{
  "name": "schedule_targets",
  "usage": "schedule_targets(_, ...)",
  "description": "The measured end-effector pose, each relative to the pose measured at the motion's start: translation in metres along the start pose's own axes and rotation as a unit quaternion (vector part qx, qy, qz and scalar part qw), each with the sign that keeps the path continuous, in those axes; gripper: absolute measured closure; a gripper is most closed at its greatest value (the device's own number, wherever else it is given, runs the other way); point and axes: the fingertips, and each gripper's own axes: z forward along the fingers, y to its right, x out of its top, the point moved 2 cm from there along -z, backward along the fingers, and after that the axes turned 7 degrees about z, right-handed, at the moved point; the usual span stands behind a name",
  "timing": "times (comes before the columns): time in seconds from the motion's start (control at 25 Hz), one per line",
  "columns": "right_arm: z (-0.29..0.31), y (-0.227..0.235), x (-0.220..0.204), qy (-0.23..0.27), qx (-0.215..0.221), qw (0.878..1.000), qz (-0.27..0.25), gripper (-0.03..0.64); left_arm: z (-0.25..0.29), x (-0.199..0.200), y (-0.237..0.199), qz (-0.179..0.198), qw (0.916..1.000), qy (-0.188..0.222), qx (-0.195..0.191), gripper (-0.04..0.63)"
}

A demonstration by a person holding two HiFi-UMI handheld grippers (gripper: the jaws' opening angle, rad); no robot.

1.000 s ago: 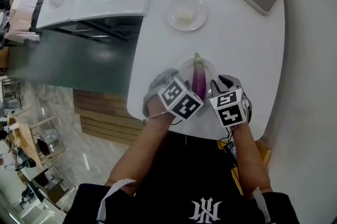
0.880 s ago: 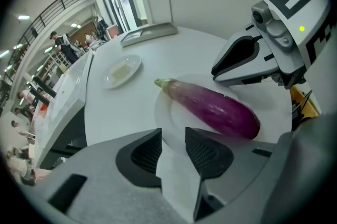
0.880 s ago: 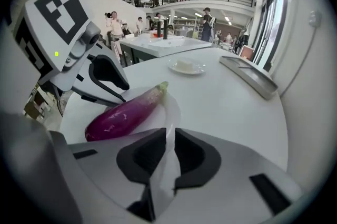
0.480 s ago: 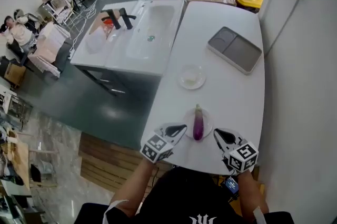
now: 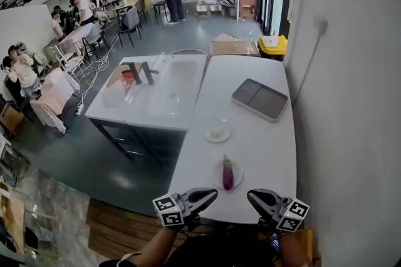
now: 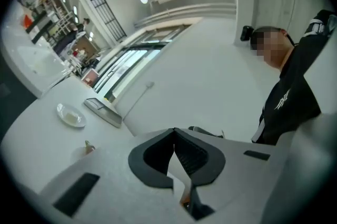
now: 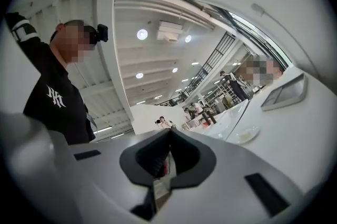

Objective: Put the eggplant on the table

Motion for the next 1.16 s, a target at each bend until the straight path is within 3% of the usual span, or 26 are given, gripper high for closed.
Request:
schedule_targets(0.16, 0.004, -0.033, -0.021, 0.004, -0.017, 1.000, 0.006, 0.612, -0.006, 0.003, 0.024, 0.073, 0.9936, -0.075, -0.042, 0.589)
schedule_targets(0.32, 0.015, -0.056, -0.045, 0.004, -0.036, 0.999, 0.011, 0.614, -0.032, -0.007, 0.049, 0.095, 0.9876, -0.109, -0.060, 0.589)
schedule_targets(0.56, 0.029, -0.078, -0.065, 0.029, -0.053, 0.998, 0.020, 0.614, -0.071, -0.016, 0.059, 0.102, 0.9845, -0.113, -0.086, 0.589)
schedule_targets(0.8, 0.024, -0.092, -0.083, 0.014, -0.056, 0.998, 0.028, 0.614, -0.089, -0.019, 0.065, 0.088, 0.9884, -0.098, -0.075, 0.589)
schedule_targets(1.0, 0.025, -0.087, -0.069, 0.023, -0.036, 0.998, 0.044, 0.614, -0.092, -0.012, 0.075, 0.090, 0.9897, -0.091, -0.064, 0.589)
schedule_targets(1.16, 0.031, -0.086, -0.048, 0.006, -0.007, 1.000, 0.012, 0.614, -0.085, -0.013, 0.068, 0.064, 0.9941, -0.079, -0.039, 0.589)
